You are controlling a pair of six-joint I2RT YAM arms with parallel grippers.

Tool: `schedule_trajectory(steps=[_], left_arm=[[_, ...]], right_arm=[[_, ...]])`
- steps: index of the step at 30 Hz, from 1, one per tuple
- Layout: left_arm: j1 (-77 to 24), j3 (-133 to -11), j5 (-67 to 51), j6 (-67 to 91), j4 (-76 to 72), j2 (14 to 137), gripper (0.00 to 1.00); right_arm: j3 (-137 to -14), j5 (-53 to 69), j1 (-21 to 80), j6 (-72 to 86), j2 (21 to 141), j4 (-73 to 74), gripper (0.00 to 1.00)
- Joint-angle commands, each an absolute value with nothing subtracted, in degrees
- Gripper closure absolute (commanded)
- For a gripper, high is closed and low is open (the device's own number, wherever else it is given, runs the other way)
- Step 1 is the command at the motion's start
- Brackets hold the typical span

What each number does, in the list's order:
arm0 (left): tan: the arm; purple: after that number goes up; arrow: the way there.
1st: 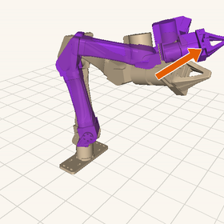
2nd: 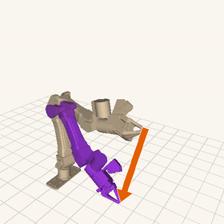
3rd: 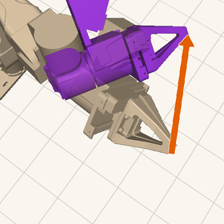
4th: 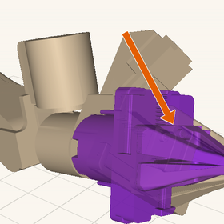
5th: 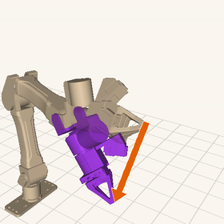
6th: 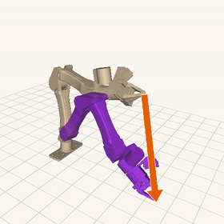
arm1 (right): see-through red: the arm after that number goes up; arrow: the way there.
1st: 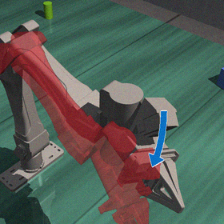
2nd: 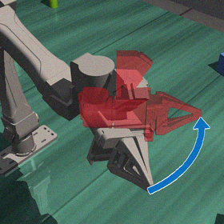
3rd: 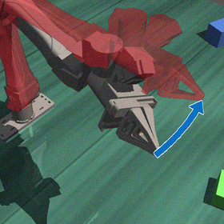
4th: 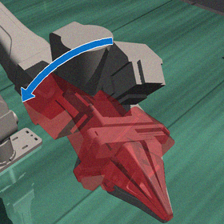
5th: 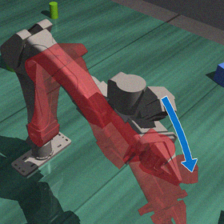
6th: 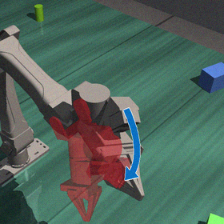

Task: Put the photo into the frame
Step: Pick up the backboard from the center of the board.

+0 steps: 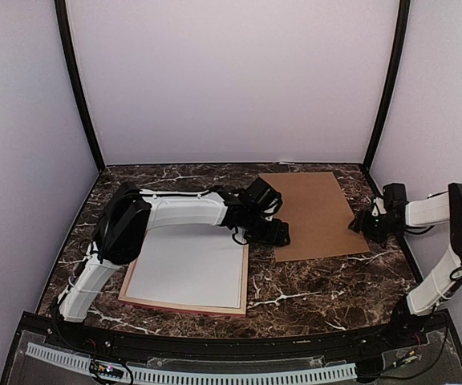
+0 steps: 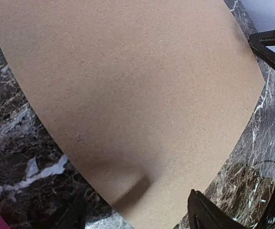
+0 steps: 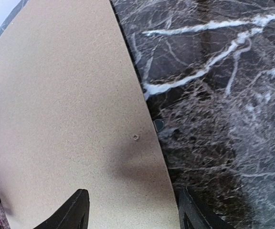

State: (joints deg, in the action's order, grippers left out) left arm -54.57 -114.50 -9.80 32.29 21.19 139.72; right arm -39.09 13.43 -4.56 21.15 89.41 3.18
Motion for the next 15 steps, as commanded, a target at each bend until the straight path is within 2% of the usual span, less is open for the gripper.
schedule_trajectory(steps=[1,5,15], left_arm=[[-55.25,-114.83,-12.80,34.07,22.15,140.74,0.25],[-55.52,-113.52,-14.58,34.83,20.79,140.19,0.26],[-56.03,-106.78,-17.86,37.31,16.96,135.59,0.27]], right_arm=[[-35.80,19.58,-4.31,22.82,89.30,7.18,0.36],[-35.04,24.57,-4.31,23.58,86.31,6.88,0.40],[-32.61,38.47,-4.31,27.92,73.92,8.52,0.57]])
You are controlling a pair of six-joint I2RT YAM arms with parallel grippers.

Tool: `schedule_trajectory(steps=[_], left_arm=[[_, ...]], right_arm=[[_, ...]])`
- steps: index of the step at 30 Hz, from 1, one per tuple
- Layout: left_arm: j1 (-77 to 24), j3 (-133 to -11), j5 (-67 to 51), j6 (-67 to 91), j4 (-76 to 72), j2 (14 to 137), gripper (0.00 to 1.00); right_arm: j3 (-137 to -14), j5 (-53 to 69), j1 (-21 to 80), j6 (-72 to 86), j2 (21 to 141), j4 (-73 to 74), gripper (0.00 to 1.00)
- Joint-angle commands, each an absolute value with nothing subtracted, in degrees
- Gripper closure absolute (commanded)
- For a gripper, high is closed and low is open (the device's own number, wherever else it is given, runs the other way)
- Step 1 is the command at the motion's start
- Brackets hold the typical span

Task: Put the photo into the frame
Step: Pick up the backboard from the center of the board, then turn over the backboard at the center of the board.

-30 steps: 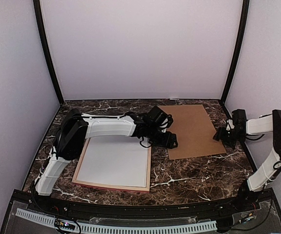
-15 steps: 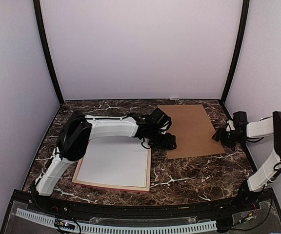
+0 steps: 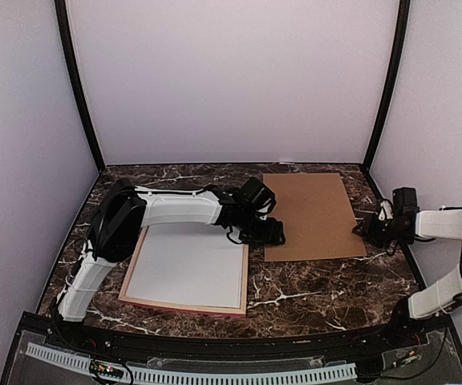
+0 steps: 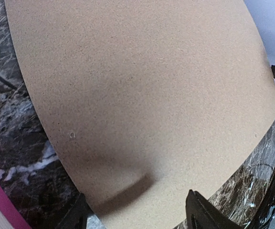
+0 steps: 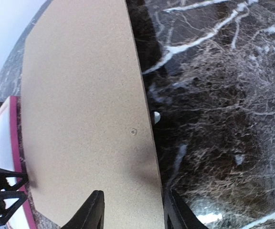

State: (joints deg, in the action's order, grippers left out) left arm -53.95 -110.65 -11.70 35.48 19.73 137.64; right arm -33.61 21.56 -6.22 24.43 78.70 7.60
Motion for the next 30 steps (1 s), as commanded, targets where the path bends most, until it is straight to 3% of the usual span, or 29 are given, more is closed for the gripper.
schedule_trajectory(steps=[1,14,30], left_arm=[[-56.06,-106.26,-18.24,37.69,16.39,134.88,0.28],[-57.39,-101.46,-22.05,38.44,12.54,131.04,0.29],[-59.13,-98.67,-24.08,37.73,10.47,126.21,0.30]], right_arm=[[-32.20,39.48,-4.31,28.40,72.80,8.85,0.59],[-35.05,48.22,-3.55,34.14,57.46,14.98,0.70],[-47.72,39.92,8.30,39.21,52.27,22.29,0.70]])
